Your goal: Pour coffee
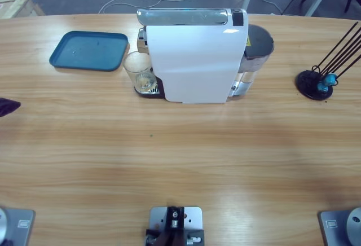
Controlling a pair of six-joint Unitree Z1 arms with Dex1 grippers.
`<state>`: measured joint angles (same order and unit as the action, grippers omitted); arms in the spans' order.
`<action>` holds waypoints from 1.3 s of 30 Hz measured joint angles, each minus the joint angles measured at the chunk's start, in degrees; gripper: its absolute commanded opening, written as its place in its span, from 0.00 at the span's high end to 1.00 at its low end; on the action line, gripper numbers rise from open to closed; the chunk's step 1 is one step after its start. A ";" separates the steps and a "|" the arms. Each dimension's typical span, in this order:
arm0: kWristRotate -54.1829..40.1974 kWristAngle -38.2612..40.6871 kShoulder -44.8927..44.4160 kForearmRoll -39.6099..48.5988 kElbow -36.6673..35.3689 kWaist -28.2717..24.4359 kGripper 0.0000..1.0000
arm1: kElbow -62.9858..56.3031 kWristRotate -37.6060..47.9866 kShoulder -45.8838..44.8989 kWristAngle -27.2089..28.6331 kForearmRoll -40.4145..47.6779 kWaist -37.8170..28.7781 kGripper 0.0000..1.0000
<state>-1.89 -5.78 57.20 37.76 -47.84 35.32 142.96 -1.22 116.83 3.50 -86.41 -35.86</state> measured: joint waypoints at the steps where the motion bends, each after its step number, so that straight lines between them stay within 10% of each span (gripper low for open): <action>1: 0.00 0.00 0.01 -0.06 0.00 0.00 0.01 | 0.00 0.01 -0.01 0.00 0.00 0.00 0.00; 14: 0.03 5.34 3.99 -4.86 0.42 -0.01 0.01 | -13.64 -1.55 -14.74 -8.24 2.45 -0.93 0.00; 27: -1.06 10.86 -3.80 -17.01 9.92 -0.02 0.02 | -86.55 -1.03 -71.01 -11.94 48.06 -1.39 0.00; 39: -1.38 12.84 -9.32 -26.17 18.56 -0.03 0.04 | -106.29 -0.31 -86.42 -13.26 61.93 -1.44 0.00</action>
<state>-3.27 7.05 47.88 11.59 -29.28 35.29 36.68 -1.53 30.41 -9.76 -24.47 -37.30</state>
